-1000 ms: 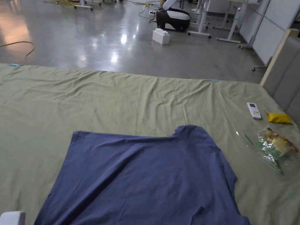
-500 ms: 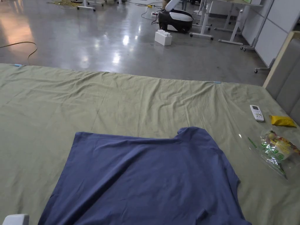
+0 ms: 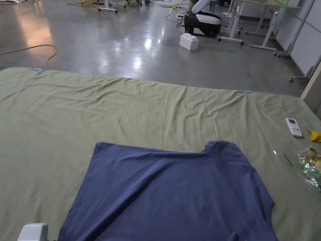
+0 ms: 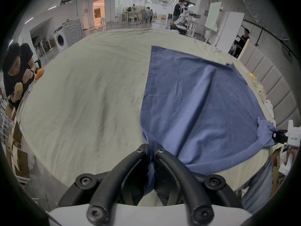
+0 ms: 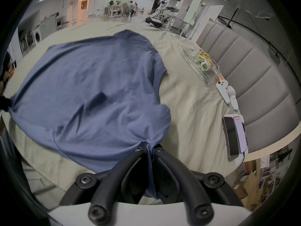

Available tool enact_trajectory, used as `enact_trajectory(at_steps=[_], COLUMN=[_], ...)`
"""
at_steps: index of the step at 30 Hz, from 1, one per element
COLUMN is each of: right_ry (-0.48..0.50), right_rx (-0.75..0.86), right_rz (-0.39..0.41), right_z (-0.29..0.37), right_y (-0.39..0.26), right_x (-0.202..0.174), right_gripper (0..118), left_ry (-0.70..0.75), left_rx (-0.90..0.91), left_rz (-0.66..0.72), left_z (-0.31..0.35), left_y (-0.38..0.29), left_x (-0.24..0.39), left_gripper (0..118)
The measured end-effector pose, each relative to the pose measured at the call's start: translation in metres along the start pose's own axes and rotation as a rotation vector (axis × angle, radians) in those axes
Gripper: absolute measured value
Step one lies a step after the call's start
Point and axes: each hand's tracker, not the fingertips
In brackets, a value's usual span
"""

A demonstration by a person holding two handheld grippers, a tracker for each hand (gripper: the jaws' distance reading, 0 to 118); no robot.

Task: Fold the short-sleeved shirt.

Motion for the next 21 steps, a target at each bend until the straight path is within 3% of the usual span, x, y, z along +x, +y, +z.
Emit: enact_trajectory(at_steps=[10,21], right_ry=[0.02,0.064], right_rx=[0.127,0.115], right_rz=[-0.062,-0.141], right_z=[-0.012,-0.085], right_y=[0.083,0.161], right_x=[0.012,0.019], right_gripper=[6,6], left_ry=[-0.019,0.014], left_rx=[0.111,0.131], left_rz=[0.013,0.026], left_z=[-0.019,-0.07], left_y=[0.068,0.147], left_x=[0.006,0.008], left_gripper=[7,7])
